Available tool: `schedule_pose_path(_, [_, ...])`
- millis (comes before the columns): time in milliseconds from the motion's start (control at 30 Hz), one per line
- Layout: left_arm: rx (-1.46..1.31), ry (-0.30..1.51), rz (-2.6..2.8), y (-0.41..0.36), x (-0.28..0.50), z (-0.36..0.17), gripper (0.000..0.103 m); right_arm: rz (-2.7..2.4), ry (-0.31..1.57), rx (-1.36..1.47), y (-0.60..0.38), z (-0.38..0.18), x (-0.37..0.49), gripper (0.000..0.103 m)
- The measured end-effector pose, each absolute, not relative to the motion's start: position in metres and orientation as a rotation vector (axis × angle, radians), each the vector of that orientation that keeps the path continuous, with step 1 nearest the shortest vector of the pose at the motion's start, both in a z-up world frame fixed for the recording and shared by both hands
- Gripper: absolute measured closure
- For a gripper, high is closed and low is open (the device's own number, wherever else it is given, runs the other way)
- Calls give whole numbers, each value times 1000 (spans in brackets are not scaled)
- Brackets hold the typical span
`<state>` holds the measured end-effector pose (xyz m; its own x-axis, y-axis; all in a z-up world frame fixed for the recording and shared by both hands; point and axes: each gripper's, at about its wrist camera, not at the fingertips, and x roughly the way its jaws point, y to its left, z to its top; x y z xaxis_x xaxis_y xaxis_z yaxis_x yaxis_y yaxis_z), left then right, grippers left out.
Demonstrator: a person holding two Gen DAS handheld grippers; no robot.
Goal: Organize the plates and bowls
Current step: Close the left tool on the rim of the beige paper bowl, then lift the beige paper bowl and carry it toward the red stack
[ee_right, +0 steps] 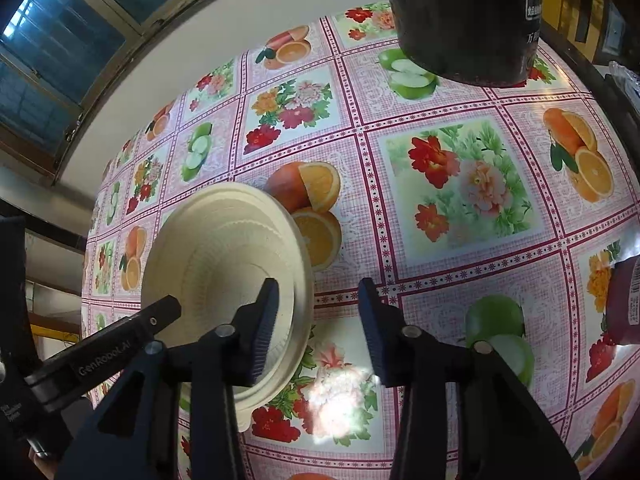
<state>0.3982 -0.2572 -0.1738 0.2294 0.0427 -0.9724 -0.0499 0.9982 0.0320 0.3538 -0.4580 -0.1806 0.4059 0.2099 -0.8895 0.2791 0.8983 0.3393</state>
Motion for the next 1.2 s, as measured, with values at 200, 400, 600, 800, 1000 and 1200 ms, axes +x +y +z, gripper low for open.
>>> schedule_pose_path(200, [8,1349,-2,-264,398,-178,67,-37,1149,501,-455,-184,356,84])
schedule_pose_path(400, [27,1346,-48,-272,388,-177,82,-43,1142,508,-450,-180,351,92])
schedule_pose_path(600, [65,1330,-94,-276,352,-172,82,-46,1141,542,-452,-179,323,93])
schedule_pose_path(800, [113,1313,-144,-280,298,-164,81,-72,1115,571,-450,-169,259,93])
schedule_pose_path(1000, [146,1296,-193,-281,242,-154,81,-128,1112,580,-448,-161,198,93])
schedule_pose_path(1200, [177,1202,-247,-265,182,-122,81,-133,1054,572,-432,-132,128,92])
